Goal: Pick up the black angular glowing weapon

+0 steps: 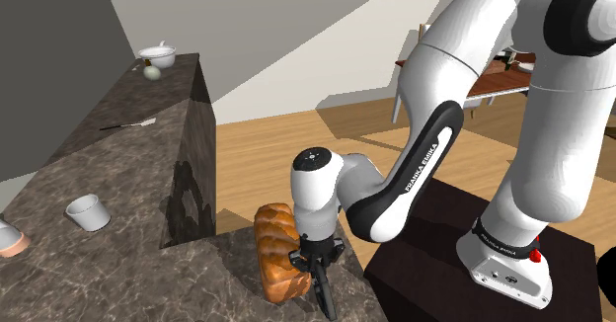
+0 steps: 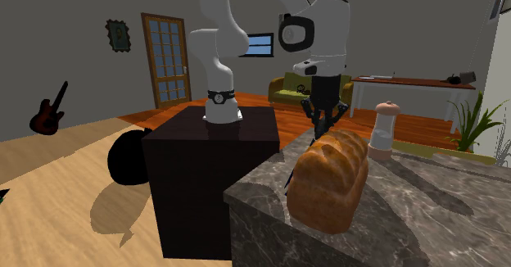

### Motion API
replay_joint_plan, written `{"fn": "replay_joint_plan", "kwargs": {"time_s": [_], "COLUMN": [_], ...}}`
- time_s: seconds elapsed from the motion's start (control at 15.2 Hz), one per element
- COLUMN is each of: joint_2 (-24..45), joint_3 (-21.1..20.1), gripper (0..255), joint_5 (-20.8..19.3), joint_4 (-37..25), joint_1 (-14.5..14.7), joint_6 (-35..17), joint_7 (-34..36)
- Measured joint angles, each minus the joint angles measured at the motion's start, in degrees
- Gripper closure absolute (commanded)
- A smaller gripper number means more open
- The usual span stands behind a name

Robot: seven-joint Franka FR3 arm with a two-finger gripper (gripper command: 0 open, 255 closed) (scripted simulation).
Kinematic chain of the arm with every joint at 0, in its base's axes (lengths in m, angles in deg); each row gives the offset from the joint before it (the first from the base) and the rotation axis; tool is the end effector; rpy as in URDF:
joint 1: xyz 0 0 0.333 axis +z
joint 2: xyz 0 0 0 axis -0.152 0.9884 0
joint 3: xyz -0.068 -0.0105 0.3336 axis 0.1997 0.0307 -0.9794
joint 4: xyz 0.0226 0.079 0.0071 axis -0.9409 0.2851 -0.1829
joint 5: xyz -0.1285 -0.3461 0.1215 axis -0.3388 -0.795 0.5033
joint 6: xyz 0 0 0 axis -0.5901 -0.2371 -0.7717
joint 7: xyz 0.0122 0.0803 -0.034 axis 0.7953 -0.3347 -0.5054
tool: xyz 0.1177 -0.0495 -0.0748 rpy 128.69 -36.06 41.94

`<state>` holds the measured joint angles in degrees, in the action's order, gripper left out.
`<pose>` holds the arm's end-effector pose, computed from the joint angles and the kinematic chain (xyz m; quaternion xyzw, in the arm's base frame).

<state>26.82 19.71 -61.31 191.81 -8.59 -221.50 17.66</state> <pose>0.3423 0.3609 0.2224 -0.9549 0.2933 0.0450 0.0090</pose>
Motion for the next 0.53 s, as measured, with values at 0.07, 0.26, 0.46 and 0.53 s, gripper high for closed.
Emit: {"fn": "replay_joint_plan", "kwargs": {"time_s": [0.07, 0.26, 0.46, 0.53], "joint_2": [0.0, -1.1, -3.4, -4.4], "joint_3": [0.0, -0.9, -2.5, -3.1], "gripper": [255, 255, 255, 255], "joint_5": [0.0, 1.3, 4.1, 5.3], "joint_4": [0.0, 0.1, 0.0, -0.1], "joint_1": [0.0, -0.7, -2.0, -2.5], "joint_6": [0.0, 0.8, 2.5, 3.3], "joint_7": [0.0, -0.8, -2.7, -3.5]}}
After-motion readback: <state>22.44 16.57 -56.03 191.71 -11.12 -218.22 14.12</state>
